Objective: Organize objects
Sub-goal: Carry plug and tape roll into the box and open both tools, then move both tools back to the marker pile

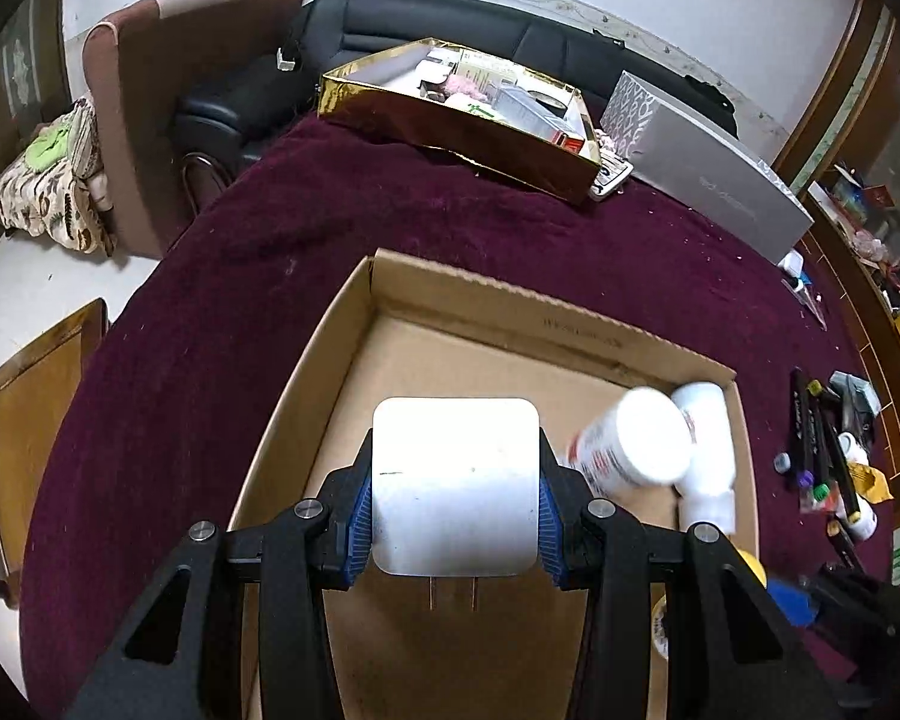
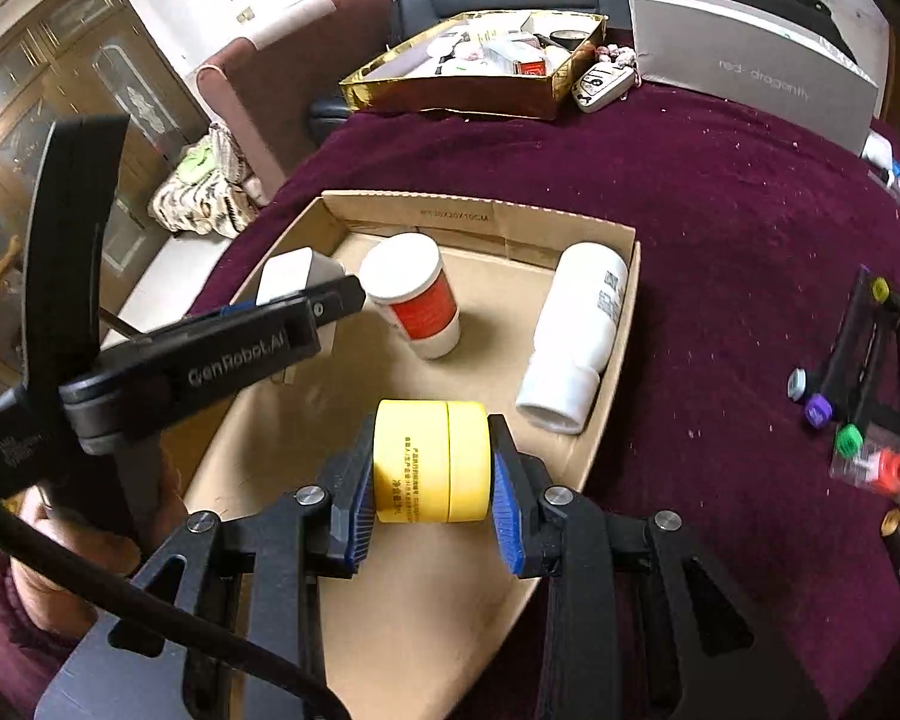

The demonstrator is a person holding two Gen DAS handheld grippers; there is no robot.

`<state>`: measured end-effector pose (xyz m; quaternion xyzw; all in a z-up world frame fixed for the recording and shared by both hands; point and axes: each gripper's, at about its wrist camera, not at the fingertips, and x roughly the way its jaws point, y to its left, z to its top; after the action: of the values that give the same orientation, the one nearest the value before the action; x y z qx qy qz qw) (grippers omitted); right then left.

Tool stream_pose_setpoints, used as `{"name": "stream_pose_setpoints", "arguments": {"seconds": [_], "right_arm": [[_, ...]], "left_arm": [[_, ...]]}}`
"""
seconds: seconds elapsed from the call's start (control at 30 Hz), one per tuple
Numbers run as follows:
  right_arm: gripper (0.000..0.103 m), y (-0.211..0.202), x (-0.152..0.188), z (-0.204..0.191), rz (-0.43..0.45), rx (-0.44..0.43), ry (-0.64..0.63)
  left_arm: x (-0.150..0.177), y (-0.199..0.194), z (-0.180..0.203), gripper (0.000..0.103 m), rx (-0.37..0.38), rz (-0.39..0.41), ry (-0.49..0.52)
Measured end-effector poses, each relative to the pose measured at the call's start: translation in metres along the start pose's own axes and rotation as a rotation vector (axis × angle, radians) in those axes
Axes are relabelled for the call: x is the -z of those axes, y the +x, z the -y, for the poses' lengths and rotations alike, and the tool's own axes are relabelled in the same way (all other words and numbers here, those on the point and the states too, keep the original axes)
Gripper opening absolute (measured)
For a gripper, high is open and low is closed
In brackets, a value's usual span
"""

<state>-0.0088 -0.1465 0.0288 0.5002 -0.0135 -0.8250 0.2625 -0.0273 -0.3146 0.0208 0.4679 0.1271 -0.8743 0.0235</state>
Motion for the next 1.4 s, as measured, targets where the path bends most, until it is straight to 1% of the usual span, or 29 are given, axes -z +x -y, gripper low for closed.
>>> {"name": "stream_pose_setpoints", "arguments": {"seconds": [0.23, 0.43, 0.5, 0.53, 0.6, 0.67, 0.8, 0.93, 0.97, 1.0, 1.03, 1.07, 1.1, 1.13, 1.17, 1.2, 1.23, 1.27, 1.3, 1.33, 1.37, 1.4], "right_arm": [[0.031, 0.015, -0.007, -0.003, -0.006, 0.033, -0.003], [0.031, 0.021, -0.011, 0.000, -0.004, 0.046, 0.001], [0.031, 0.021, -0.011, 0.000, 0.013, 0.053, 0.000], [0.032, 0.021, -0.011, -0.001, 0.019, 0.056, -0.002], [0.038, 0.019, -0.011, -0.002, 0.024, 0.045, 0.002], [0.044, 0.013, -0.012, -0.003, 0.029, 0.030, 0.011], [0.052, -0.014, -0.013, -0.005, 0.093, 0.052, -0.009], [0.053, -0.064, -0.009, 0.005, 0.205, 0.060, 0.005], [0.053, -0.083, -0.005, 0.008, 0.253, 0.069, 0.007], [0.053, -0.105, 0.000, 0.012, 0.315, 0.080, 0.010], [0.055, -0.130, 0.008, 0.016, 0.387, 0.092, 0.012], [0.069, -0.154, 0.017, 0.020, 0.462, 0.124, 0.016], [0.081, -0.172, 0.027, 0.023, 0.526, 0.161, 0.022], [0.097, -0.191, 0.036, 0.031, 0.597, 0.202, 0.035], [0.103, -0.211, 0.051, 0.041, 0.687, 0.260, 0.062], [0.103, -0.221, 0.060, 0.051, 0.725, 0.302, 0.084], [0.103, -0.224, 0.064, 0.065, 0.715, 0.354, 0.117], [0.103, -0.221, 0.066, 0.080, 0.652, 0.401, 0.156], [0.103, -0.215, 0.066, 0.095, 0.585, 0.419, 0.192], [0.103, -0.207, 0.068, 0.113, 0.519, 0.402, 0.237], [0.103, -0.199, 0.073, 0.133, 0.464, 0.358, 0.292], [0.103, -0.192, 0.080, 0.153, 0.427, 0.317, 0.356]], "left_arm": [[-0.009, 0.013, 0.001, 0.039, 0.005, -0.025, -0.004], [-0.017, 0.013, 0.001, 0.041, 0.012, -0.019, -0.017], [-0.019, 0.012, -0.002, 0.041, 0.031, -0.013, -0.042], [-0.021, 0.011, -0.005, 0.041, 0.046, -0.013, -0.064], [-0.023, 0.008, -0.013, 0.041, 0.073, -0.022, -0.115], [-0.023, 0.000, -0.022, 0.041, 0.114, -0.014, -0.162], [-0.021, -0.032, -0.033, 0.041, 0.130, 0.049, -0.195], [-0.013, -0.069, -0.028, 0.042, 0.172, 0.107, -0.189], [-0.011, -0.077, -0.024, 0.046, 0.181, 0.122, -0.176], [-0.008, -0.086, -0.016, 0.048, 0.193, 0.140, -0.156], [-0.006, -0.096, -0.006, 0.049, 0.209, 0.161, -0.129], [-0.004, -0.103, 0.006, 0.049, 0.223, 0.174, -0.101], [-0.003, -0.109, 0.017, 0.049, 0.238, 0.182, -0.075], [-0.002, -0.114, 0.030, 0.049, 0.263, 0.186, -0.043], [-0.001, -0.118, 0.043, 0.049, 0.284, 0.188, -0.018], [0.002, -0.121, 0.059, 0.050, 0.307, 0.191, 0.014], [0.004, -0.122, 0.070, 0.054, 0.316, 0.192, 0.035], [0.007, -0.122, 0.083, 0.056, 0.323, 0.190, 0.060], [0.010, -0.121, 0.096, 0.056, 0.327, 0.186, 0.083], [0.014, -0.118, 0.108, 0.056, 0.329, 0.176, 0.109], [0.019, -0.115, 0.119, 0.056, 0.329, 0.164, 0.133], [0.023, -0.110, 0.131, 0.056, 0.326, 0.148, 0.157]]}}
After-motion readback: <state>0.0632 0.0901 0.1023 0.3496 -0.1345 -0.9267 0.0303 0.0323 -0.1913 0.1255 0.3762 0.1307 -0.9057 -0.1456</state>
